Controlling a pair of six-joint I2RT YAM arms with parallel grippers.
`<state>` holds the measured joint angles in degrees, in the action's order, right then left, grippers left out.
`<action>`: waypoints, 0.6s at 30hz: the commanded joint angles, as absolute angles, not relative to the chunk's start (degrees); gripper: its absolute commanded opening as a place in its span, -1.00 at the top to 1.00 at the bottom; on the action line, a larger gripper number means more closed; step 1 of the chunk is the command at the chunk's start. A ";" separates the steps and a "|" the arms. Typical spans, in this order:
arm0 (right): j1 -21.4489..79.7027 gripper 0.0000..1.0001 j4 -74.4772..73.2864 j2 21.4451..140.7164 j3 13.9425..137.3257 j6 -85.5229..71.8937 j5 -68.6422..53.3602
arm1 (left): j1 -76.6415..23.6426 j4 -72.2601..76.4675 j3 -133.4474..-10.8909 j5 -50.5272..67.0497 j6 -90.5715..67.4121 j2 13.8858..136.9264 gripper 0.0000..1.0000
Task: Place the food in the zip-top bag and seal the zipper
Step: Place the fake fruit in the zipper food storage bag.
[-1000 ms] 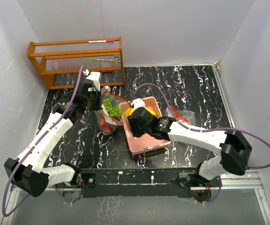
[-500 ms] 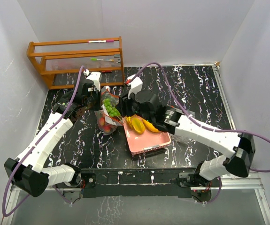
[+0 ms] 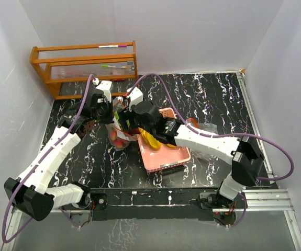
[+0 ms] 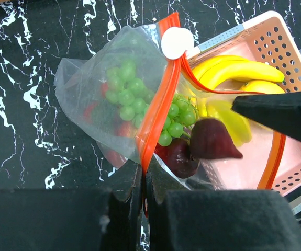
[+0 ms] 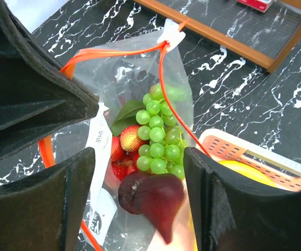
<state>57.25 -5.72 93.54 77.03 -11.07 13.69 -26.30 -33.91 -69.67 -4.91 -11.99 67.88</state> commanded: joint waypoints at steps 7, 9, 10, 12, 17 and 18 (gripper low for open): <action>57.04 -0.57 -7.42 82.97 75.27 -14.63 14.83 | -26.37 -34.06 -70.36 -5.29 -11.96 67.14 1.00; 57.04 -0.55 -9.96 80.64 72.87 -18.75 16.90 | -26.37 -34.33 -70.74 -6.01 -12.02 67.23 1.00; 57.04 -0.54 -11.84 79.73 71.53 -20.53 18.34 | -26.37 -34.27 -70.74 -6.06 -12.12 67.24 1.00; 57.04 -0.52 -15.47 78.27 69.59 -24.58 20.22 | -26.37 -33.94 -70.63 -5.70 -12.26 67.24 1.00; 57.19 -0.46 -15.01 76.64 63.91 -30.70 14.54 | -26.36 -33.18 -70.24 -5.23 -12.63 67.82 1.00; 57.44 -0.44 -13.39 76.45 62.76 -30.26 12.43 | -26.37 -33.10 -70.18 -5.19 -12.65 67.96 1.00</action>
<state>57.19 -14.72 77.60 66.41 -25.30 17.10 -26.30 -33.80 -69.60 -5.34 -12.23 68.14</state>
